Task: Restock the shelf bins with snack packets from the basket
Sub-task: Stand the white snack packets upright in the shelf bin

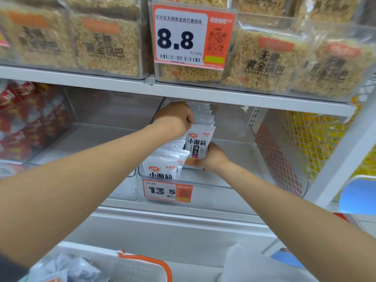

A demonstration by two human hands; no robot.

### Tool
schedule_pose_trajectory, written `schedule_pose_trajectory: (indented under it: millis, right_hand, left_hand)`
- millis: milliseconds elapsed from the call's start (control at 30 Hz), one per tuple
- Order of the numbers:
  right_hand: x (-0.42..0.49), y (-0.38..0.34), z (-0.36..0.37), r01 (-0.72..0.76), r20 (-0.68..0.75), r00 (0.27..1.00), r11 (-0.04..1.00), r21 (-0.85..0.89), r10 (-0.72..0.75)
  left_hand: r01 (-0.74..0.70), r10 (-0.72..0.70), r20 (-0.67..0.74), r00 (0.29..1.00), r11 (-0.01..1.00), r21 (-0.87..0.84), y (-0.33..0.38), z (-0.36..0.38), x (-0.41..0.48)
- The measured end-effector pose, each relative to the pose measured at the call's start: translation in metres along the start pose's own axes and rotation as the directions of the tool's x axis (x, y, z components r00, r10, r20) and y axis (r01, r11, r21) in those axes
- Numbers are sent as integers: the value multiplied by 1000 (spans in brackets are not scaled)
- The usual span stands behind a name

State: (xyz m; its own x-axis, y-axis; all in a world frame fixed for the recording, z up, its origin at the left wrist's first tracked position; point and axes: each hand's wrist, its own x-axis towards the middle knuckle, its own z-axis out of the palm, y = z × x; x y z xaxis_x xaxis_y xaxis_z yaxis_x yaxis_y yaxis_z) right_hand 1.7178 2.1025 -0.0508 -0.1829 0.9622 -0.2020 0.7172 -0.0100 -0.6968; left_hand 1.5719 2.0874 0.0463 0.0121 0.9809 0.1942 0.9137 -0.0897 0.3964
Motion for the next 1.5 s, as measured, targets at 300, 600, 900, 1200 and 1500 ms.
schedule_pose_trajectory:
  millis: [300, 600, 900, 1200, 1500]
  right_hand:
    - [-13, -10, -4, -40, 90, 994, 977, -211, 60]
    - [-64, -29, -37, -78, 262, 964, 994, 73, 56]
    - [-85, -48, -22, 122, 220, 958, 954, 272, -186]
    - [-84, -47, -1, 160, 202, 949, 924, 348, -241]
    - [-85, -36, 1, 312, 164, 935, 949, 48, -316]
  left_hand:
    - [28, -32, -39, 999, 995, -97, -3, 1, -2]
    - [-75, 69, -93, 993, 995, -63, -37, -33, -60]
    - [-96, 114, 90, 989, 978, -184, -57, -58, -124]
    - [-132, 133, 2, 991, 982, -138, -66, -46, -123]
    - [-200, 198, 25, 980, 971, 128, -63, -50, -119]
